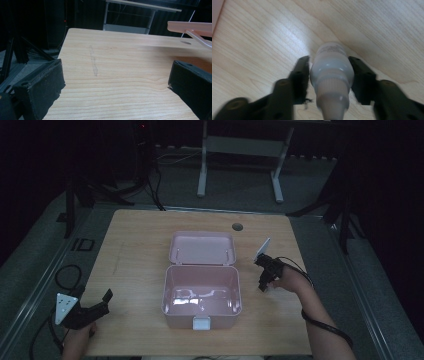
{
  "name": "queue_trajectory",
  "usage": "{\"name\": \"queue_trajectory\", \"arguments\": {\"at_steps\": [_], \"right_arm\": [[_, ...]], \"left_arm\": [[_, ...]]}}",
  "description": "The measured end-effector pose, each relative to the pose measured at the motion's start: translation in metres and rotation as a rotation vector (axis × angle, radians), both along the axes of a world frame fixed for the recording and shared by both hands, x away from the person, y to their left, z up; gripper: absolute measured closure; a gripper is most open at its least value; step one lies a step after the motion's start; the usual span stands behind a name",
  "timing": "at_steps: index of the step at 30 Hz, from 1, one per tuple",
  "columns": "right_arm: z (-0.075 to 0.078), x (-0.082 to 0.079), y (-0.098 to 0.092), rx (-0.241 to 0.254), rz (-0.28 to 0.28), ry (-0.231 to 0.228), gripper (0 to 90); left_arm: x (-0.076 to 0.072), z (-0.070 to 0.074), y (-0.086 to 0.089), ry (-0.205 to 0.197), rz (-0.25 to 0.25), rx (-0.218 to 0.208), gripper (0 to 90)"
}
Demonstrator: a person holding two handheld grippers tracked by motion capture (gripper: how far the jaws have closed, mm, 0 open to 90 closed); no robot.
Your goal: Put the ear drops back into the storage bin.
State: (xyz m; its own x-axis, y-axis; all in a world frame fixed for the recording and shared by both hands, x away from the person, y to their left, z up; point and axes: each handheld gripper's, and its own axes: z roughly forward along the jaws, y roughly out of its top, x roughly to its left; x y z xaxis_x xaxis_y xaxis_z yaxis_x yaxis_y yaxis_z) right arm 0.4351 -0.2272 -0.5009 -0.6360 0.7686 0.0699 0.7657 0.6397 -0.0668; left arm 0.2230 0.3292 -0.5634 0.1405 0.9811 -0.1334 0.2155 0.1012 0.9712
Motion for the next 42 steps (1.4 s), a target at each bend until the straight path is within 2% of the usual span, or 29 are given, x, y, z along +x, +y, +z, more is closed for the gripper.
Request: {"name": "queue_trajectory", "arguments": {"at_steps": [4, 9, 13, 15, 16, 17, 21, 22, 23, 26, 31, 39, 42], "right_arm": [[-0.002, 0.0, 0.002, -0.012, 0.002, 0.004, 57.5], [-0.002, -0.002, 0.006, -0.042, 0.045, -0.006, 59.4], [0.001, -0.006, 0.009, -0.033, 0.125, 0.006, 59.7], [0.003, -0.008, 0.01, -0.036, 0.168, -0.004, 59.7], [0.003, -0.008, 0.01, -0.036, 0.168, -0.004, 59.7], [0.006, -0.011, 0.011, -0.039, 0.211, -0.012, 59.7], [0.01, -0.016, 0.01, -0.032, 0.288, -0.021, 59.7], [0.01, -0.016, 0.01, -0.032, 0.288, -0.021, 59.7], [0.011, -0.02, 0.01, -0.033, 0.338, -0.018, 59.7], [0.013, -0.024, 0.009, -0.04, 0.396, -0.021, 59.7], [0.016, -0.032, 0.006, -0.038, 0.49, -0.029, 59.7], [0.021, -0.043, 0.001, -0.035, 0.606, -0.024, 59.8], [0.023, -0.049, 0.0, -0.018, 0.675, -0.03, 59.7]], "left_arm": [[0.0, 0.0, 0.0, 0.002, 0.0, 0.0, 0.5], [0.0, 0.0, 0.0, 0.004, 0.0, 0.001, 0.5], [0.0, 0.0, 0.001, 0.005, 0.0, 0.002, 0.5], [0.0, 0.0, 0.001, 0.006, 0.0, 0.0, 0.5], [0.0, 0.0, 0.001, 0.006, 0.0, 0.0, 0.5], [0.0, 0.0, 0.001, 0.006, 0.0, 0.001, 0.4], [0.0, 0.0, 0.0, 0.005, 0.001, 0.002, 0.5], [0.0, 0.0, 0.0, 0.005, 0.001, 0.002, 0.5], [0.0, 0.0, 0.001, 0.006, 0.0, 0.001, 0.5], [0.0, 0.0, 0.001, 0.006, 0.001, 0.0, 0.5], [0.0, 0.0, 0.0, 0.006, 0.003, -0.003, 0.5], [0.001, 0.0, 0.0, 0.006, 0.004, -0.003, 0.5], [0.001, 0.0, 0.001, 0.007, 0.004, -0.005, 0.5]]}}
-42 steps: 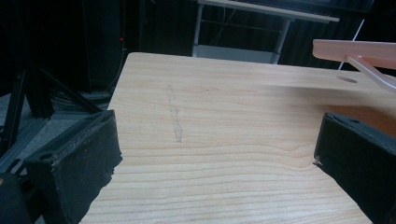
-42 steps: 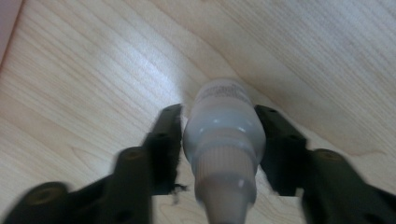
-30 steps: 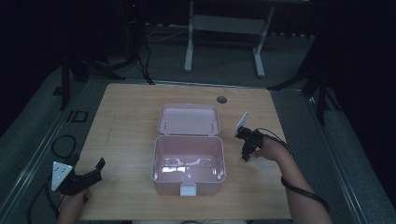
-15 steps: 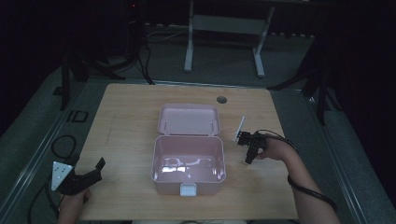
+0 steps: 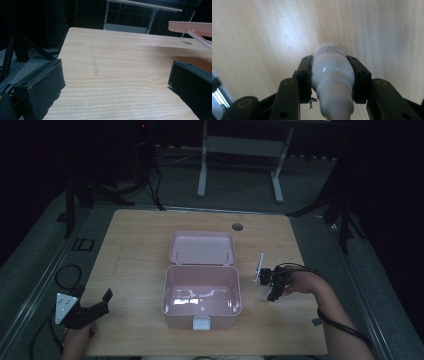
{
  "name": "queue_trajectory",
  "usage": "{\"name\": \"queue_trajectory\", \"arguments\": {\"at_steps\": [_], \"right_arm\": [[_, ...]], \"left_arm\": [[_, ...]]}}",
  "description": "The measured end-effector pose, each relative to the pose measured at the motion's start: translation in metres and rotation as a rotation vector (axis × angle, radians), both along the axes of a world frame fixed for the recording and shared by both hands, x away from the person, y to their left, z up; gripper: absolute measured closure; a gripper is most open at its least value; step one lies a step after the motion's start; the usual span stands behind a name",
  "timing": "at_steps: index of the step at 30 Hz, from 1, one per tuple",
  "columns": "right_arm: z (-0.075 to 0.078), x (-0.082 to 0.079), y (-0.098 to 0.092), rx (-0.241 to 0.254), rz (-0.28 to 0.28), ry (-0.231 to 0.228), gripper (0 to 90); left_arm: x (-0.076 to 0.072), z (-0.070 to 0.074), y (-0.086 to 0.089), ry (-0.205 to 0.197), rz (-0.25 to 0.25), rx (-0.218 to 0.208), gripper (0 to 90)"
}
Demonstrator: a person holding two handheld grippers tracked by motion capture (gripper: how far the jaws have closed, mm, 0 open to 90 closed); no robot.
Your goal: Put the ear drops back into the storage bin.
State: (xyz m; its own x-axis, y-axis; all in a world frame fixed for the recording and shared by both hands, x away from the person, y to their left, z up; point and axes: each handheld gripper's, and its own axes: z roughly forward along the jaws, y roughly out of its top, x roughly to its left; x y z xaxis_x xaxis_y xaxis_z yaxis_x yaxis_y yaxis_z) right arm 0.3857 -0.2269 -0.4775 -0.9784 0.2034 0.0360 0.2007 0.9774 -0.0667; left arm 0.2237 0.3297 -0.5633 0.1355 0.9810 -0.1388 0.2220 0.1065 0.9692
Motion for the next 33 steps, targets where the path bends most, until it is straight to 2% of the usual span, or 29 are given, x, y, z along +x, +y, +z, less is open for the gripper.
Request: {"name": "queue_trajectory", "arguments": {"at_steps": [2, 9, 10, 14, 16, 26, 33], "right_arm": [[0.002, -0.005, 0.0, 0.021, 0.036, 0.002, 59.7], [0.003, -0.02, 0.006, -0.03, 0.131, -0.002, 59.8], [0.003, -0.024, 0.007, -0.035, 0.16, -0.016, 59.8], [0.002, -0.033, 0.011, -0.073, 0.209, -0.027, 59.7], [0.002, -0.036, 0.012, -0.07, 0.227, -0.016, 59.7], [0.003, -0.037, 0.014, -0.062, 0.217, 0.006, 59.8], [0.014, -0.04, 0.017, -0.044, 0.22, 0.008, 59.8]], "left_arm": [[0.0, 0.0, 0.0, 0.0, 0.0, 0.0, 0.4], [0.0, 0.0, 0.0, -0.001, 0.0, 0.001, 0.5], [0.0, 0.0, 0.0, -0.001, 0.0, 0.002, 0.5], [0.0, 0.0, 0.0, -0.001, 0.0, 0.002, 0.5], [0.0, 0.0, 0.0, -0.001, 0.0, 0.002, 0.5], [0.0, 0.0, 0.0, 0.0, 0.0, 0.0, 0.5], [0.0, 0.0, 0.0, 0.0, 0.002, 0.001, 0.5]]}}
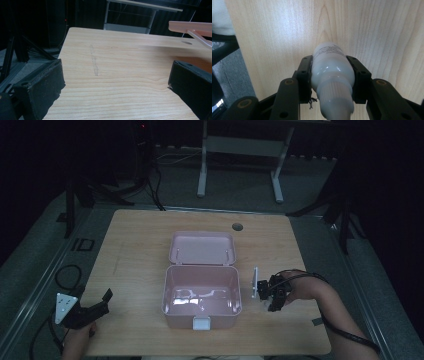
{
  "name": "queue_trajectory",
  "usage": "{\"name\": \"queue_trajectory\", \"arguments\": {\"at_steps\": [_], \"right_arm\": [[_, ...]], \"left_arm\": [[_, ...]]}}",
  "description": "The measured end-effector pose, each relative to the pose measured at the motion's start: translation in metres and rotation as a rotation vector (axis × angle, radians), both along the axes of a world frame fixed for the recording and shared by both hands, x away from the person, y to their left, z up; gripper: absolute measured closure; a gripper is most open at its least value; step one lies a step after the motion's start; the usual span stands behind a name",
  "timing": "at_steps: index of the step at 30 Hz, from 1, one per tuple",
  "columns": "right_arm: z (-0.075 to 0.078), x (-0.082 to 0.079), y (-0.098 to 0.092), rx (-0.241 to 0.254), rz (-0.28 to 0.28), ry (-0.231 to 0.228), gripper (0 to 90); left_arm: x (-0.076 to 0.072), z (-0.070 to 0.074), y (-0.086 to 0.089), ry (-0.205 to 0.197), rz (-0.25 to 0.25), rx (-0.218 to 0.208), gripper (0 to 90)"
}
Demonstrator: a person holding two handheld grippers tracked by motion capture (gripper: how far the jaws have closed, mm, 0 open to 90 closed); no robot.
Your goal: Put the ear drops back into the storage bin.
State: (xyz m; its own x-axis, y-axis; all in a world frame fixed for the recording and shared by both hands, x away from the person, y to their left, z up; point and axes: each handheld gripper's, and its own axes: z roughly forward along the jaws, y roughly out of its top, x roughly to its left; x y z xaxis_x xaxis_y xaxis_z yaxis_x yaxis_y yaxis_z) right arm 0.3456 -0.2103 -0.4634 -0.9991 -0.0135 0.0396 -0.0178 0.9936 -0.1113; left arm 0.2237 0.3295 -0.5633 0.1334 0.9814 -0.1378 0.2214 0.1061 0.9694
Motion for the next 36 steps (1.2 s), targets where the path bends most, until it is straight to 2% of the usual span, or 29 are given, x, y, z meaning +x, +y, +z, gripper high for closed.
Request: {"name": "queue_trajectory", "arguments": {"at_steps": [7, 22, 28, 36], "right_arm": [[0.014, -0.003, 0.004, -0.002, 0.004, -0.01, 59.8], [0.058, -0.008, 0.014, 0.0, 0.018, -0.035, 59.8], [0.067, -0.009, 0.016, -0.026, 0.017, -0.056, 59.8], [0.082, -0.009, 0.022, -0.01, 0.004, -0.065, 59.8]], "left_arm": [[0.0, 0.0, 0.0, 0.002, 0.0, 0.001, 0.5], [0.0, 0.0, 0.0, 0.001, 0.0, 0.001, 0.5], [0.0, 0.0, 0.0, 0.002, 0.0, 0.0, 0.5], [0.0, 0.0, 0.0, 0.002, 0.0, 0.0, 0.5]]}}
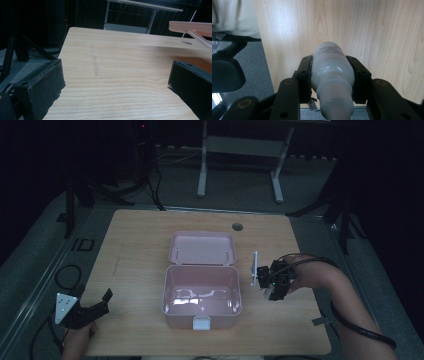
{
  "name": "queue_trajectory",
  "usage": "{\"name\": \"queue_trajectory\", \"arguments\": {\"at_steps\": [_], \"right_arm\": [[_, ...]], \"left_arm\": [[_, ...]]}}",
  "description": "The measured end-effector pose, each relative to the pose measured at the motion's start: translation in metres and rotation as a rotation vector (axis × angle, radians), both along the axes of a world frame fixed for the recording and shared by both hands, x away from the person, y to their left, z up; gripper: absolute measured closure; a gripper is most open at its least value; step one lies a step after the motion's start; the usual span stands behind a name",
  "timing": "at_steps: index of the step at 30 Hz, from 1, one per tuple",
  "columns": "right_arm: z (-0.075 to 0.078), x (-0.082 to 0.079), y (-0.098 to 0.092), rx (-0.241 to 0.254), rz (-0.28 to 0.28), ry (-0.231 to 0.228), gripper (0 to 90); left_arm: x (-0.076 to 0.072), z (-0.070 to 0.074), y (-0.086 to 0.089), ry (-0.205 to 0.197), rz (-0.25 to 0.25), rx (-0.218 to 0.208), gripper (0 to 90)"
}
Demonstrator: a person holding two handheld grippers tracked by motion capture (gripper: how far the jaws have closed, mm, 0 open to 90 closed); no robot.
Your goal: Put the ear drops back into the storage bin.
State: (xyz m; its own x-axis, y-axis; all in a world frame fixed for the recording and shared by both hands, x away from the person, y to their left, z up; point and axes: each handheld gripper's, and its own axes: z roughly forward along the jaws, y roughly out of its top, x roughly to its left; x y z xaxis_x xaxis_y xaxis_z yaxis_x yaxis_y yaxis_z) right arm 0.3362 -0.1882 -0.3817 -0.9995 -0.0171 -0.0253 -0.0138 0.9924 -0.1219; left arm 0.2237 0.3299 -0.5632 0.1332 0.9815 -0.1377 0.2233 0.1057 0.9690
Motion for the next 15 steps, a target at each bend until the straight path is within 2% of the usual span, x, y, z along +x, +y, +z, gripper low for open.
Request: {"name": "queue_trajectory", "arguments": {"at_steps": [14, 15], "right_arm": [[0.015, -0.002, 0.022, 0.019, 0.027, -0.004, 59.8], [0.016, 0.0, 0.028, 0.018, 0.03, -0.003, 59.8]], "left_arm": [[0.0, 0.0, 0.0, 0.0, -0.001, -0.001, 0.5], [0.0, 0.0, 0.0, 0.0, 0.001, -0.005, 0.5]]}}
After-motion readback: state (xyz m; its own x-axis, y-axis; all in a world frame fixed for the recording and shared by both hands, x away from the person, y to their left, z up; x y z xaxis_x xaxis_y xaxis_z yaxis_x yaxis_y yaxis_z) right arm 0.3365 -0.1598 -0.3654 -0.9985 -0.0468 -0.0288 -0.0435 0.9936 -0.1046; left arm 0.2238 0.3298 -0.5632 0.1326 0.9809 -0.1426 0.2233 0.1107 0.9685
